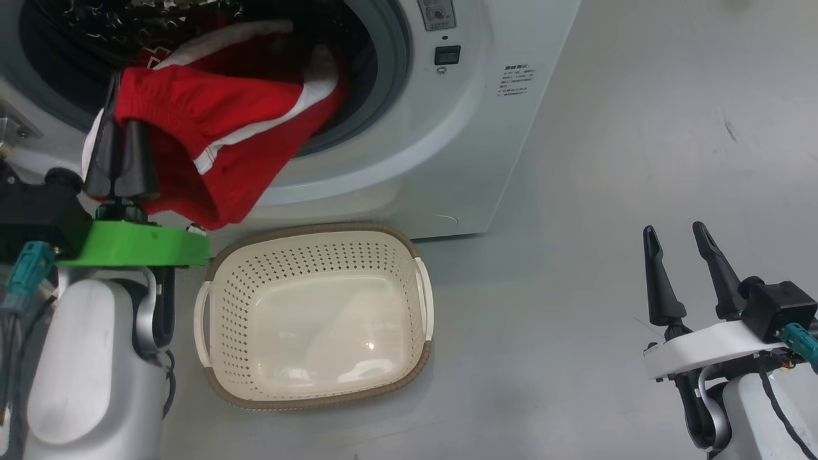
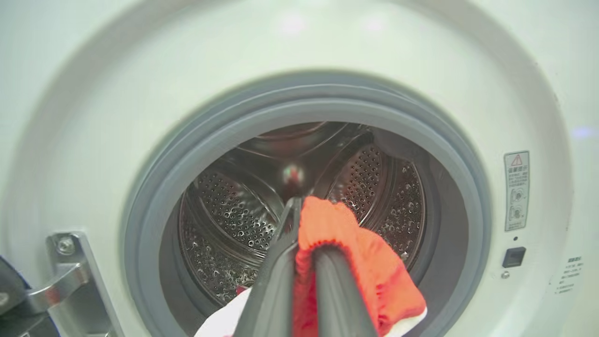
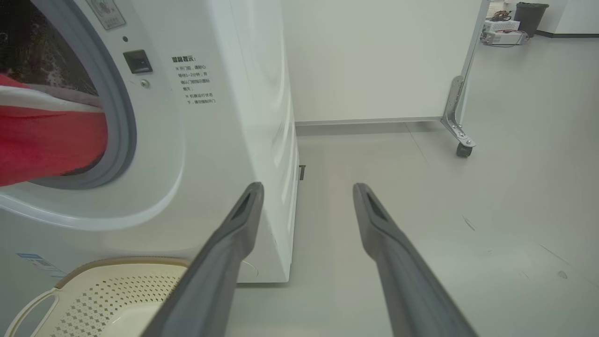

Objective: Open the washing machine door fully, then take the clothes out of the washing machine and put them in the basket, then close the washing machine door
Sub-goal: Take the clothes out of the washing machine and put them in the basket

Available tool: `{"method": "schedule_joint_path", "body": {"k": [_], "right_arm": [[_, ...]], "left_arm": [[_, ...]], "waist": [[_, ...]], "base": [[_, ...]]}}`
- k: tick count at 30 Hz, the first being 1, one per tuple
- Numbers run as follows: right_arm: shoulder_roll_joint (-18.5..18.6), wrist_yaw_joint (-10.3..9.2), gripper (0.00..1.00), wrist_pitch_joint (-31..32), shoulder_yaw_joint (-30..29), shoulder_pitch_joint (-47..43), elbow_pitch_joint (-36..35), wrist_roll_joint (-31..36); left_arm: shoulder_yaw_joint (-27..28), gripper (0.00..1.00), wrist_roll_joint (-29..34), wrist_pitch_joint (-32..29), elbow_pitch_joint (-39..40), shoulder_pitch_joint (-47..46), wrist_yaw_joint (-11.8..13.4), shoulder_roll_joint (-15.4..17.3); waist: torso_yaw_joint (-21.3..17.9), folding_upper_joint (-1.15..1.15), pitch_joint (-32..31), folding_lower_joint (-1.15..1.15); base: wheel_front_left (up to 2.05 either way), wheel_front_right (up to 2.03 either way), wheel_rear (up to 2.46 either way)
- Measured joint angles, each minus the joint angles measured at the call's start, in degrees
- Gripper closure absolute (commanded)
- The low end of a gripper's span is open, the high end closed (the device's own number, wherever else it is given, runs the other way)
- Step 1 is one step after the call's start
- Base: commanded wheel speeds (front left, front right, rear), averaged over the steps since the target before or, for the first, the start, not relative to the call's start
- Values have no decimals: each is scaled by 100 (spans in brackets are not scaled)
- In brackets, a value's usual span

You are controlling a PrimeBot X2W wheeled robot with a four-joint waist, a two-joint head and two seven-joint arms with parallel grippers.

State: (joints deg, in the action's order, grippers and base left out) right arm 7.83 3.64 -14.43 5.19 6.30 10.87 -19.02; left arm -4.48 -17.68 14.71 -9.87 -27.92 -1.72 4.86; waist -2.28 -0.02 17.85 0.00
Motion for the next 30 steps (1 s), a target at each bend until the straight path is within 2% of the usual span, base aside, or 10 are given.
{"method": "schedule_joint_path", "body": {"k": [7, 17, 24, 30], "right_arm": [[12, -1, 0, 9, 3, -19, -172, 0], [12, 33, 0, 100, 107, -38, -343, 0], [-23, 42, 0, 152, 201, 31, -428, 0], [-75, 82, 0, 152, 271, 168, -468, 0]], "left_arm": [[-147, 100, 21, 0, 330, 713, 18, -55], [-515, 100, -73, -100, 250, 1650, 16, -131], [-723, 100, -241, -289, -164, 1768, -81, -171], [-879, 100, -253, -535, -843, 1744, -175, -171]], "waist": [[160, 0, -1, 0], [194, 0, 213, 0], [131, 0, 444, 0], [-8, 0, 636, 0]], "base": [[0, 0, 0], [0, 0, 0], [0, 0, 0], [0, 0, 0]]}}
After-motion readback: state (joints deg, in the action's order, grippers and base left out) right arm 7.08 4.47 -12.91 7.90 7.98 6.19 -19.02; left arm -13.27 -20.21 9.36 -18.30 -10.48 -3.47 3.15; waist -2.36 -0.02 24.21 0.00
